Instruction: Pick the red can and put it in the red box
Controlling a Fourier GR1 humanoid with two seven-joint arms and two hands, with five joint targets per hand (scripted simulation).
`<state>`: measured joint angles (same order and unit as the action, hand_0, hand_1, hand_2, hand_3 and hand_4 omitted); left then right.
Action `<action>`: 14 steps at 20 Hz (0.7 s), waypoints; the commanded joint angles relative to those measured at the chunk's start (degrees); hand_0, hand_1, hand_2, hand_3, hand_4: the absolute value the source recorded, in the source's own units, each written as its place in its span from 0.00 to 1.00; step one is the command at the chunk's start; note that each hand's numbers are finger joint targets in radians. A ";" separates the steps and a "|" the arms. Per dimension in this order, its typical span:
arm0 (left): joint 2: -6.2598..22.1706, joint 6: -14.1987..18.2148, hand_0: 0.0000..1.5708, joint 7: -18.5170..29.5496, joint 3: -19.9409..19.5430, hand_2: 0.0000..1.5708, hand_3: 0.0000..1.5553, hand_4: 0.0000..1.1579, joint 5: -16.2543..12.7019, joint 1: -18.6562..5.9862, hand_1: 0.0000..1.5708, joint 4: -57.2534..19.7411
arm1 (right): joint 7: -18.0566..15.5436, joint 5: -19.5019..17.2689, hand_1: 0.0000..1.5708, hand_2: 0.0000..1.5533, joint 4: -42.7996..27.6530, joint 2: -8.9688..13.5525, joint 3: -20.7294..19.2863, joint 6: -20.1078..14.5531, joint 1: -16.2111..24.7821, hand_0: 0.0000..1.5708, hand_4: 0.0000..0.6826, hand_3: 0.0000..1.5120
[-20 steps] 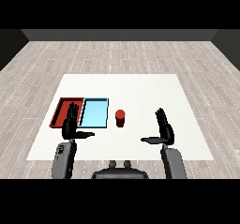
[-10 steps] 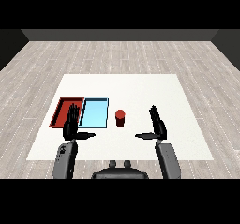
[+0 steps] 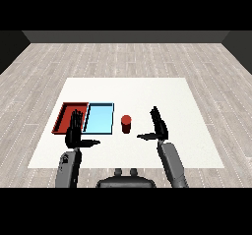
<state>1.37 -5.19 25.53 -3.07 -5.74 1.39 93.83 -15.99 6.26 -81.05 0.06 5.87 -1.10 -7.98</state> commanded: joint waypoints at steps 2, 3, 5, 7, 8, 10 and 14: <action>1.36 0.15 0.00 0.26 -1.97 0.00 0.00 0.00 -0.36 -3.36 0.00 -2.15 | 1.08 4.36 0.00 0.00 5.30 -0.06 0.94 -2.14 -5.49 0.00 0.00 0.00; 2.29 -0.14 0.00 -2.03 -2.97 0.00 0.00 0.00 -1.43 -5.07 0.00 -2.74 | -2.73 7.31 0.00 0.00 5.54 -0.06 6.77 -5.84 -1.19 0.00 0.00 0.00; 1.32 0.06 0.00 0.34 -2.40 0.00 0.00 0.00 -0.66 -5.94 0.00 -6.52 | -6.26 6.98 0.00 0.00 13.45 -0.06 4.45 -4.77 -6.64 0.00 0.00 0.00; 1.62 -1.00 0.00 0.50 -1.54 0.00 0.00 0.00 -0.54 0.86 0.00 -0.80 | -4.00 7.11 0.00 0.00 8.49 -0.06 7.56 -6.44 -3.77 0.00 0.00 0.00; 0.42 1.00 0.00 -5.46 0.64 0.00 0.00 0.00 -0.50 2.33 0.00 7.55 | -9.28 8.75 0.00 0.00 16.62 -0.06 6.20 -5.51 -7.63 0.00 0.00 0.00; -0.66 0.45 0.00 1.69 1.41 0.00 0.00 0.00 1.43 2.57 0.00 1.18 | -4.80 7.60 0.00 0.00 11.28 -0.06 3.85 -2.74 -5.07 0.00 0.00 0.00; 2.36 -0.10 0.00 -3.78 -2.31 0.00 0.00 0.00 -2.28 -4.06 0.00 -0.61 | -10.31 11.82 0.00 0.00 15.49 -0.06 12.25 -8.60 -5.05 0.00 0.00 0.00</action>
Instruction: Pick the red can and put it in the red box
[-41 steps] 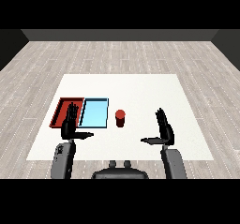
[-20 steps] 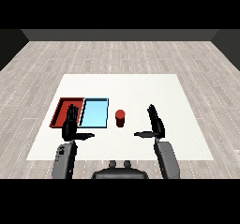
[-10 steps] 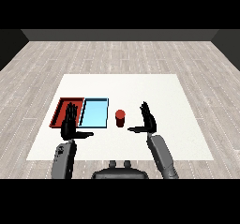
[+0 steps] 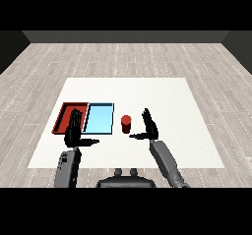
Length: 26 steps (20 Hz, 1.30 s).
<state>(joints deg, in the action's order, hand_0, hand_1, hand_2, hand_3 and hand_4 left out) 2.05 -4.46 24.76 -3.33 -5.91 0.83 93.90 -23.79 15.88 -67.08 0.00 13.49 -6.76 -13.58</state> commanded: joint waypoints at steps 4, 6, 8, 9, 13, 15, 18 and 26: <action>0.43 -0.25 0.00 1.59 -0.60 0.00 0.00 0.00 0.38 -2.86 0.00 -3.86 | -6.64 5.69 0.00 0.00 9.56 0.00 2.04 0.07 -2.80 0.00 0.00 0.00; 0.81 -2.39 0.00 -0.85 0.10 0.00 0.00 0.00 -1.99 3.64 0.00 4.57 | -0.86 6.51 0.00 0.00 3.85 0.00 4.47 -2.95 -3.14 0.00 0.00 0.00; 1.19 -0.34 0.00 -1.52 -0.80 0.00 0.00 0.00 -0.18 -2.97 0.00 -1.95 | -4.60 9.11 0.00 0.00 4.65 0.00 9.09 -7.07 -2.97 0.00 0.00 0.00; 0.16 -0.66 0.00 1.58 -0.10 0.00 0.00 0.00 0.03 1.35 0.00 -0.21 | -7.57 10.54 0.00 0.00 10.71 0.00 7.31 -2.77 -5.19 0.00 0.00 0.00; 0.67 -0.51 0.00 0.46 -1.36 0.00 0.00 0.00 -1.24 -1.98 0.00 -1.01 | -5.70 14.88 0.00 0.00 8.44 0.00 11.71 -7.68 -7.95 0.00 0.00 0.00; -1.17 -0.10 0.00 0.41 1.60 0.00 0.00 0.00 0.09 2.27 0.00 2.53 | -7.67 14.12 0.00 0.00 14.40 0.00 7.30 -3.76 -10.28 0.00 0.00 0.00; -1.19 -0.05 0.00 2.74 0.86 0.00 0.00 0.00 0.45 -3.27 0.00 -3.93 | -5.73 16.90 0.00 0.00 15.81 0.00 9.76 -6.33 -13.21 0.00 0.00 0.00; -1.35 -0.42 0.00 3.45 1.84 0.00 0.00 0.00 1.37 0.37 0.00 -1.29 | -10.06 22.86 0.00 0.00 19.05 0.00 15.59 -8.34 -12.83 0.00 0.00 0.00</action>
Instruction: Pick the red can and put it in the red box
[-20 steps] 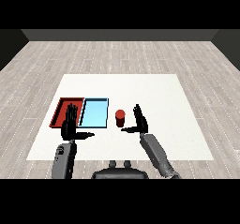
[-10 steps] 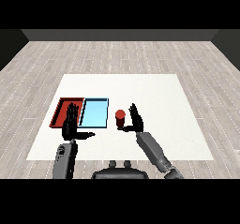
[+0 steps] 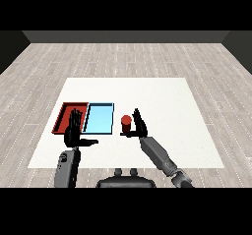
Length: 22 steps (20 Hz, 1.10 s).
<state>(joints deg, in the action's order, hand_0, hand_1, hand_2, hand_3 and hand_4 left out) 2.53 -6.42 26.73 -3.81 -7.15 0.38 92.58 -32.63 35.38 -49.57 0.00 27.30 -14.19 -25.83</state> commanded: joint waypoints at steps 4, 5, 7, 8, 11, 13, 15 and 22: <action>-0.96 1.57 0.00 0.90 -0.32 0.00 0.00 0.00 0.72 -2.73 0.00 -4.02 | -3.41 6.62 0.00 0.00 5.00 0.00 4.76 -2.85 -4.03 0.00 0.00 0.00; 0.89 -0.75 0.00 -2.48 -0.47 0.00 0.00 0.00 -1.26 0.66 0.00 2.65 | -0.29 2.25 0.00 0.00 0.81 0.00 1.86 -1.89 -0.97 0.00 0.00 0.00; -1.28 0.64 0.00 -2.70 2.40 0.00 0.00 0.00 0.38 4.34 0.00 6.24 | -2.60 8.59 0.00 0.00 3.55 0.00 6.71 -4.94 -4.14 0.00 0.00 0.00; -1.17 0.00 0.00 3.13 0.94 0.00 0.00 0.00 1.08 -0.71 0.00 -3.25 | -3.43 6.80 0.00 0.00 5.17 0.00 4.70 -3.27 -3.42 0.00 0.00 0.00; -0.25 0.41 0.00 -1.66 0.12 0.00 0.00 0.00 -0.56 1.14 0.00 2.66 | -0.74 4.02 0.00 0.00 4.00 0.00 2.62 -1.60 -4.03 0.00 0.00 0.00; -0.66 1.18 0.00 -1.50 1.00 0.00 0.00 0.00 0.79 3.20 0.00 4.75 | -1.00 8.03 0.00 0.00 9.36 0.00 2.80 -1.13 -8.99 0.00 0.00 0.00; 1.69 -0.62 0.00 -1.55 -2.12 0.00 0.00 0.00 -1.39 -0.87 0.00 0.66 | -5.48 9.66 0.00 0.00 12.14 0.00 5.13 0.66 -7.46 0.00 0.00 0.00; 0.96 0.22 0.00 -3.15 -2.18 0.00 0.00 0.00 -2.21 -2.95 0.00 0.88 | -3.53 15.54 0.00 0.00 10.68 0.00 10.79 -3.28 -11.06 0.00 0.00 0.00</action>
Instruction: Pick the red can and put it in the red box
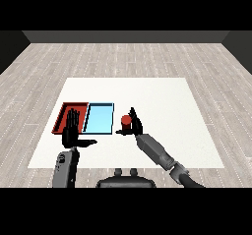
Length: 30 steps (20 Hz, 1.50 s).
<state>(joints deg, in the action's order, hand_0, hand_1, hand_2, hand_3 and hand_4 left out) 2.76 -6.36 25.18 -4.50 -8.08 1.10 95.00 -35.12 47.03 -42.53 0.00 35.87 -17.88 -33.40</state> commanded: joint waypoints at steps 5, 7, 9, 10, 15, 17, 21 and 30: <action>0.28 0.45 0.00 -1.04 -0.39 0.00 0.00 0.00 0.00 -1.60 0.00 -1.26 | -0.51 2.20 0.00 0.00 3.15 0.00 1.05 0.70 -1.60 0.00 0.00 0.00; 1.76 -0.96 0.00 -0.48 -2.88 0.00 0.00 0.00 -2.62 -4.46 0.00 -4.15 | 0.13 0.81 0.00 0.00 4.61 0.00 -1.06 2.35 -3.40 0.00 0.00 0.00; -1.92 2.36 0.00 -1.28 2.34 0.00 0.00 0.00 1.41 0.80 0.00 2.17 | -0.76 7.96 0.00 0.00 7.22 0.00 3.46 0.42 -8.76 0.00 0.00 0.00; 0.86 -1.18 0.00 -1.41 -1.36 0.00 0.00 0.00 -3.00 -1.64 0.00 -0.43 | 0.64 4.43 0.00 0.00 6.44 0.00 1.89 0.59 -5.79 0.00 0.00 0.00; -0.93 0.98 0.00 -0.29 1.05 0.00 0.00 0.00 0.15 -0.52 0.00 -0.24 | 2.37 3.29 0.00 0.00 3.66 0.00 0.77 -2.52 -4.44 0.00 0.00 0.00; 2.31 -2.89 0.00 -0.81 -2.20 0.00 0.00 0.00 -3.90 0.92 0.00 0.96 | 1.25 7.64 0.00 0.00 5.75 0.00 4.79 -2.80 -6.11 0.00 0.00 0.00; -0.90 1.92 0.00 0.94 0.67 0.00 0.00 0.00 1.64 -3.27 0.00 -3.94 | 0.52 10.38 0.97 0.97 6.58 0.00 7.05 -9.53 -8.88 0.97 0.72 0.97; -2.63 2.06 0.00 0.94 3.53 0.00 0.00 0.00 1.69 3.08 0.00 3.05 | 2.62 10.49 0.97 0.95 10.90 0.00 14.12 -13.42 -9.95 0.97 0.81 0.94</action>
<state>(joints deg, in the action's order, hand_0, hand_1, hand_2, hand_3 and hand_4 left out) 2.04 -6.18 26.71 -3.65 -7.91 1.65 94.15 -33.28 56.90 -32.67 0.11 46.02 -29.15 -43.96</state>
